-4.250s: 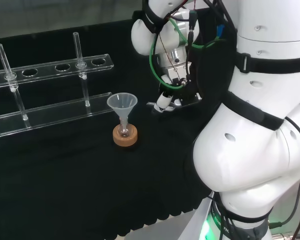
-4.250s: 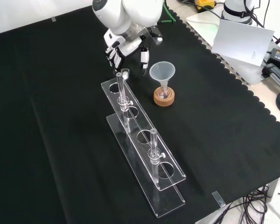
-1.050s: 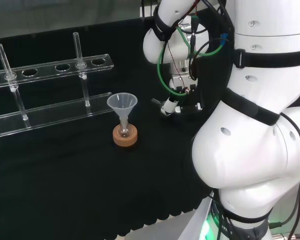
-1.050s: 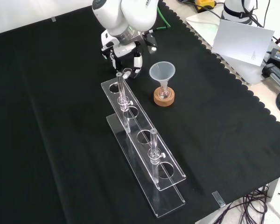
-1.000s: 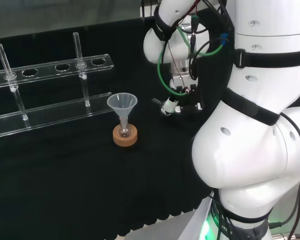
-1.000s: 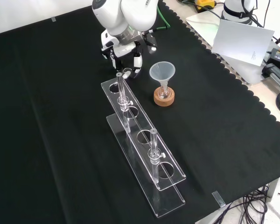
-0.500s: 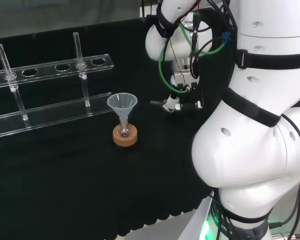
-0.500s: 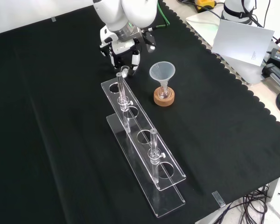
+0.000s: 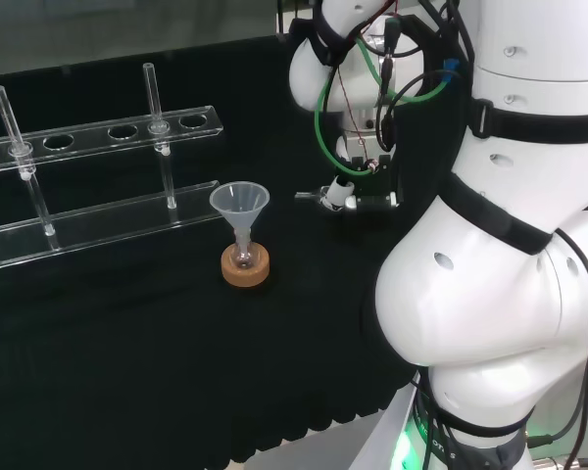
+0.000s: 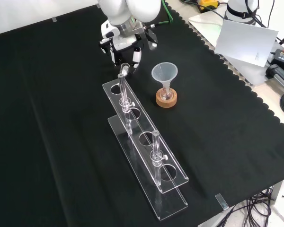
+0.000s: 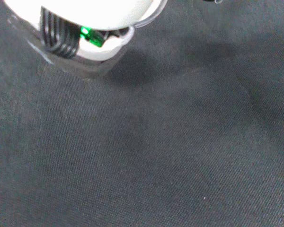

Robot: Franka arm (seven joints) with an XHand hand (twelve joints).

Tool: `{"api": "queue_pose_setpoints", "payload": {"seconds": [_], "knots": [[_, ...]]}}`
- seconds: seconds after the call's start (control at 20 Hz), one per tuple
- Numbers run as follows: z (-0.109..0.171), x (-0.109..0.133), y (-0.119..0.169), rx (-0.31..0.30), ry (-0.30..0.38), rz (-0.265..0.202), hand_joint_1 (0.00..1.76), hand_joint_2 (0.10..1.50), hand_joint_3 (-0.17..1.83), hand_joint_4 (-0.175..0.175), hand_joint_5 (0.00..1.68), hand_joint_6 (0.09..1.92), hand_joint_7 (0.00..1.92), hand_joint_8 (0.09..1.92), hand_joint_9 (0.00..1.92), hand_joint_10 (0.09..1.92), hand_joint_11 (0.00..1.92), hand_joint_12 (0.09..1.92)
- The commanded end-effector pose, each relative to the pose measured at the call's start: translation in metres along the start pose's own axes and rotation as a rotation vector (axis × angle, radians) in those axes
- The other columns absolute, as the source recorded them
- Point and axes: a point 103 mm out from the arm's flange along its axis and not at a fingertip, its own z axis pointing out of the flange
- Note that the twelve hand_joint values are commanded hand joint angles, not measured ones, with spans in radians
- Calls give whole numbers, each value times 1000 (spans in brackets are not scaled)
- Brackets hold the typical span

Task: Pick up the weighing funnel.

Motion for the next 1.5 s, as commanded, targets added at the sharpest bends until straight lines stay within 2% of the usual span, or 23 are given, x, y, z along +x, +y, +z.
{"api": "queue_pose_setpoints", "payload": {"seconds": [0.05,0.2,0.5,0.85,1.2,1.5], "knots": [[-7,-4,-5,-18,37,-7,1145,666,511,175,1522,111,1614,87,1078,209,0,1495],[-10,-3,-9,-33,55,-13,1147,657,527,175,1527,105,1618,87,1080,206,0,1498],[-20,-3,-16,-50,59,-64,1149,641,553,175,1537,94,1626,87,1083,201,0,1502],[-42,-11,-23,-78,103,-100,1150,636,561,175,1540,90,1628,87,1081,198,0,1501],[-58,-18,-31,-112,116,-134,1150,634,565,175,1541,88,1628,87,1080,196,0,1500],[-93,-28,-41,-168,112,-137,1150,633,566,175,1542,87,1627,87,1077,194,0,1498]]}}
